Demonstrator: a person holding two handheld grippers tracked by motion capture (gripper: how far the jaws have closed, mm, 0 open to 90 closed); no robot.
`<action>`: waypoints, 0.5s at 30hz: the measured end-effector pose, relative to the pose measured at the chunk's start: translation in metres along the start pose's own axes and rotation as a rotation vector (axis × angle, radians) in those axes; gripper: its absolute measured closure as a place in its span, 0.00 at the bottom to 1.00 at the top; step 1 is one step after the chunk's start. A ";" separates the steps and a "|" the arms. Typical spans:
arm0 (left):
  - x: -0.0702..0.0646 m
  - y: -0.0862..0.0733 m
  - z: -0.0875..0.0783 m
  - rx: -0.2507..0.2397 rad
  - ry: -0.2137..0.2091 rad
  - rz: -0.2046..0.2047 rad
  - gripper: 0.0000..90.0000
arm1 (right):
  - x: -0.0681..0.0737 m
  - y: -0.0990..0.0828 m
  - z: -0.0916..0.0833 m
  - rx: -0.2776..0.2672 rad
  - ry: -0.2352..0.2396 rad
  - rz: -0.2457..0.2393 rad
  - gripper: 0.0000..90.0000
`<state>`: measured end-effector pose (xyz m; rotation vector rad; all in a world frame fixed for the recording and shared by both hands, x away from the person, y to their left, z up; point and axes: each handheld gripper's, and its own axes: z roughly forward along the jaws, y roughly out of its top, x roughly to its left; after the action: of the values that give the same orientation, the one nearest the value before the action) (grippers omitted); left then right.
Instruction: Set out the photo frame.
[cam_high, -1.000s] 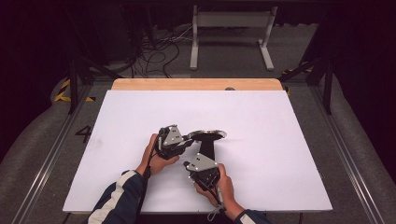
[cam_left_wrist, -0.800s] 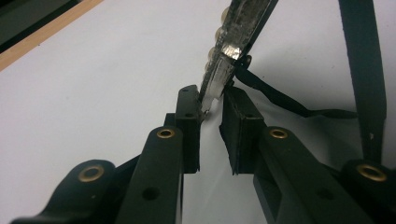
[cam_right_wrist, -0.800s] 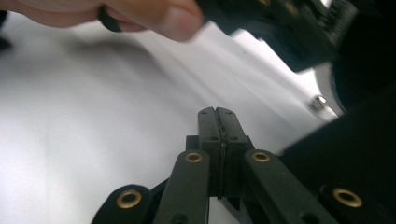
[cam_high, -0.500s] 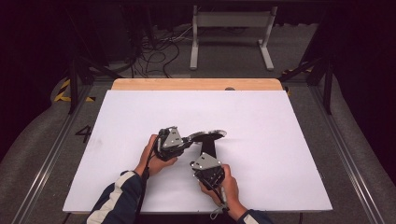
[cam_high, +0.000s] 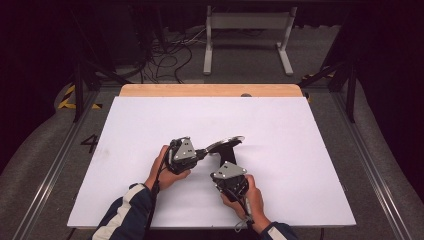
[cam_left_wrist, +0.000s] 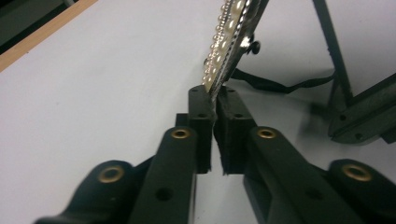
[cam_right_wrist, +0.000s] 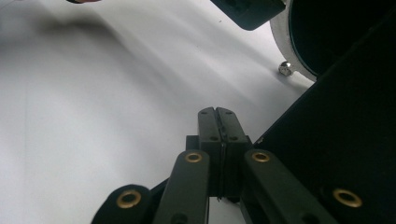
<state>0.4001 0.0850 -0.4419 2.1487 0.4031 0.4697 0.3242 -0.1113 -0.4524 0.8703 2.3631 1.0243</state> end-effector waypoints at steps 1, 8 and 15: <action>0.000 0.000 0.000 0.000 0.000 0.000 0.84 | 0.000 0.000 0.000 0.000 0.000 0.000 1.00; 0.002 -0.001 0.001 -0.020 0.000 -0.025 0.69 | -0.002 -0.004 0.002 0.008 0.011 0.006 1.00; -0.005 0.004 0.008 -0.027 -0.014 -0.008 0.66 | -0.003 -0.004 0.002 0.001 0.012 0.007 1.00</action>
<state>0.4004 0.0751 -0.4441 2.1227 0.3955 0.4533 0.3260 -0.1149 -0.4562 0.8758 2.3730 1.0336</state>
